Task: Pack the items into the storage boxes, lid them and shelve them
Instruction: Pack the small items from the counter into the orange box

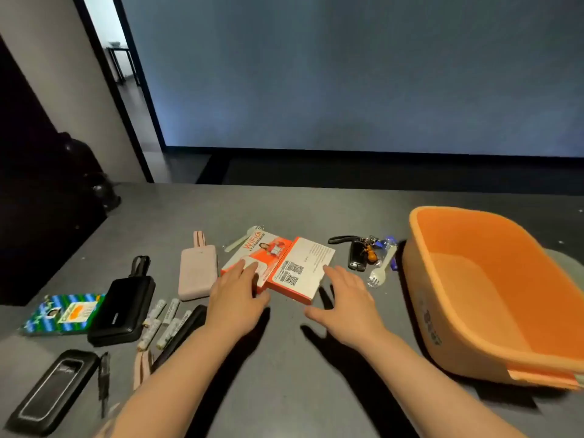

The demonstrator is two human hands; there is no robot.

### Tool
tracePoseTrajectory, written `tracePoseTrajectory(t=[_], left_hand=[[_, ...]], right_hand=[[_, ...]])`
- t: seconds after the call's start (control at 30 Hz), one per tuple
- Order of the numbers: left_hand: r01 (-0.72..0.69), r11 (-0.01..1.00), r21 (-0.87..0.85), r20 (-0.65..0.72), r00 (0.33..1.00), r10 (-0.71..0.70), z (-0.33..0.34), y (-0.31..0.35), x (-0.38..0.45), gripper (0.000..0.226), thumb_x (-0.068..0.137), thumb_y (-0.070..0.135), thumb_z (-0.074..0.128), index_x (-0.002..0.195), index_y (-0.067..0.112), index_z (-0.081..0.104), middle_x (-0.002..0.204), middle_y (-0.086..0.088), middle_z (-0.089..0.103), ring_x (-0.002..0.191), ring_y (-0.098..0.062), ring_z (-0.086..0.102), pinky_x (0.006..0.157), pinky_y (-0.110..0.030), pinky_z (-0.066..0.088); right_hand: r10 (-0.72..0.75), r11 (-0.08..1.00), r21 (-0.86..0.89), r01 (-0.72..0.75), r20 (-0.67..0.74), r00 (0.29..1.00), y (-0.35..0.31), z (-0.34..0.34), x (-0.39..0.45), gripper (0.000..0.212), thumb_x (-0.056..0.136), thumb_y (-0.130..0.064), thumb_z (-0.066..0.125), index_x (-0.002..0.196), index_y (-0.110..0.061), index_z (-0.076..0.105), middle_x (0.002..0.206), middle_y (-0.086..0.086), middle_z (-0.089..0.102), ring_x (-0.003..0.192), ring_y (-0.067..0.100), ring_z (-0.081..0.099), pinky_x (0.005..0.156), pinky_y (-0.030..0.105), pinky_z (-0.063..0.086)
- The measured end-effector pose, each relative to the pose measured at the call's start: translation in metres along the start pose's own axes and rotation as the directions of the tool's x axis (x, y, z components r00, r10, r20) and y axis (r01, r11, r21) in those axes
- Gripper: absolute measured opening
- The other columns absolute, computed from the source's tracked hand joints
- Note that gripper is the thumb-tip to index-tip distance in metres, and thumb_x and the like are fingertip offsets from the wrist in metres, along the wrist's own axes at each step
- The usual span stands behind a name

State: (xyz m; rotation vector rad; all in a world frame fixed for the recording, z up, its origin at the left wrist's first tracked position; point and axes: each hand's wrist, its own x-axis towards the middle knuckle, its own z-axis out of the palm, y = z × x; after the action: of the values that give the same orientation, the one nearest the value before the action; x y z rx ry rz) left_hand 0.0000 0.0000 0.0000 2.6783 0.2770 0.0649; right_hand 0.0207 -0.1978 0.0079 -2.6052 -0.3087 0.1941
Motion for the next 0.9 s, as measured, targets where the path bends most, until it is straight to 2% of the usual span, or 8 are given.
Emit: tracePoseTrajectory(t=[0.1, 0.2, 0.4, 0.5, 0.63, 0.73, 0.8, 0.9], left_hand=[[0.004, 1.000, 0.030, -0.011, 1.000, -0.004, 0.003, -0.006, 0.025, 0.066, 0.086, 0.041, 0.055, 0.145, 0.029, 0.028, 0.152, -0.003, 0.029, 0.137, -0.025, 0.029, 0.110, -0.037, 0.023], [0.001, 1.000, 0.031, 0.014, 1.000, -0.002, 0.012, -0.013, 0.048, 0.067, 0.088, 0.045, 0.050, 0.147, 0.030, 0.023, 0.154, -0.002, 0.025, 0.139, -0.023, 0.024, 0.112, -0.039, 0.022], [0.004, 0.995, 0.105, 0.054, 0.998, -0.010, 0.033, -0.027, 0.074, 0.062, 0.092, 0.054, 0.029, 0.149, 0.034, 0.014, 0.158, 0.001, 0.010, 0.144, -0.023, 0.007, 0.116, -0.044, 0.013], [0.015, 0.994, 0.104, 0.028, 0.999, -0.018, 0.037, -0.028, 0.074, 0.070, 0.082, 0.058, 0.020, 0.148, 0.034, 0.016, 0.158, 0.000, 0.010, 0.144, -0.023, 0.008, 0.116, -0.043, 0.014], [0.010, 0.993, 0.116, -0.011, 1.000, -0.009, 0.036, -0.022, 0.061, 0.075, 0.077, 0.064, 0.024, 0.146, 0.034, 0.020, 0.157, 0.000, 0.013, 0.139, -0.024, 0.016, 0.111, -0.040, 0.020], [-0.005, 0.990, 0.138, -0.050, 0.999, 0.012, 0.043, -0.023, 0.050, 0.080, 0.073, 0.068, 0.031, 0.145, 0.034, 0.020, 0.154, -0.002, 0.015, 0.136, -0.025, 0.019, 0.109, -0.041, 0.024], [0.008, 0.989, 0.150, -0.043, 0.999, -0.001, 0.047, -0.023, 0.044, 0.082, 0.073, 0.070, 0.037, 0.144, 0.034, 0.018, 0.154, -0.007, 0.014, 0.138, -0.028, 0.019, 0.110, -0.043, 0.024], [0.057, 0.986, 0.158, -0.024, 0.998, -0.053, 0.047, -0.021, 0.052, 0.080, 0.073, 0.073, 0.041, 0.140, 0.034, 0.022, 0.149, -0.013, 0.022, 0.134, -0.032, 0.026, 0.107, -0.045, 0.030]], right_hand=[[-0.022, 1.000, -0.017, 0.023, 0.008, 1.000, -0.007, 0.006, 0.036, 0.075, 0.086, -0.056, 0.055, 0.150, -0.033, 0.023, 0.159, 0.000, 0.015, 0.146, 0.021, 0.009, 0.116, 0.038, 0.015], [-0.060, 0.997, -0.039, 0.061, 0.025, 0.998, -0.020, 0.017, 0.070, 0.057, 0.095, -0.053, 0.040, 0.148, -0.040, 0.024, 0.161, 0.000, 0.010, 0.147, 0.022, 0.004, 0.117, 0.040, 0.010], [-0.018, 0.989, -0.143, 0.027, 0.062, 0.998, -0.021, 0.044, 0.112, 0.046, 0.098, -0.054, 0.027, 0.144, -0.047, 0.024, 0.161, -0.002, 0.005, 0.147, 0.026, -0.007, 0.116, 0.054, -0.005], [-0.051, 0.987, -0.151, 0.052, 0.010, 0.999, -0.011, 0.053, 0.110, 0.049, 0.092, -0.065, 0.028, 0.138, -0.048, 0.032, 0.159, -0.004, 0.012, 0.147, 0.025, -0.004, 0.115, 0.057, -0.003], [-0.114, 0.984, -0.144, 0.107, -0.043, 0.993, -0.003, 0.051, 0.092, 0.061, 0.077, -0.080, 0.029, 0.124, -0.045, 0.044, 0.150, -0.011, 0.026, 0.146, 0.022, 0.004, 0.111, 0.060, 0.002], [-0.155, 0.973, -0.178, 0.146, -0.038, 0.987, 0.005, 0.044, 0.074, 0.048, 0.075, -0.069, 0.041, 0.111, -0.038, 0.048, 0.140, -0.013, 0.032, 0.142, 0.019, 0.015, 0.108, 0.060, 0.015], [-0.186, 0.966, -0.197, 0.169, -0.067, 0.980, 0.013, 0.041, 0.057, 0.047, 0.071, -0.056, 0.055, 0.113, -0.036, 0.046, 0.140, -0.010, 0.031, 0.140, 0.018, 0.020, 0.104, 0.053, 0.020], [-0.043, 0.993, -0.116, 0.030, -0.117, 0.992, 0.021, 0.033, 0.040, 0.081, 0.062, -0.061, 0.063, 0.134, -0.037, 0.033, 0.150, -0.003, 0.016, 0.142, 0.018, 0.009, 0.107, 0.046, 0.019]])
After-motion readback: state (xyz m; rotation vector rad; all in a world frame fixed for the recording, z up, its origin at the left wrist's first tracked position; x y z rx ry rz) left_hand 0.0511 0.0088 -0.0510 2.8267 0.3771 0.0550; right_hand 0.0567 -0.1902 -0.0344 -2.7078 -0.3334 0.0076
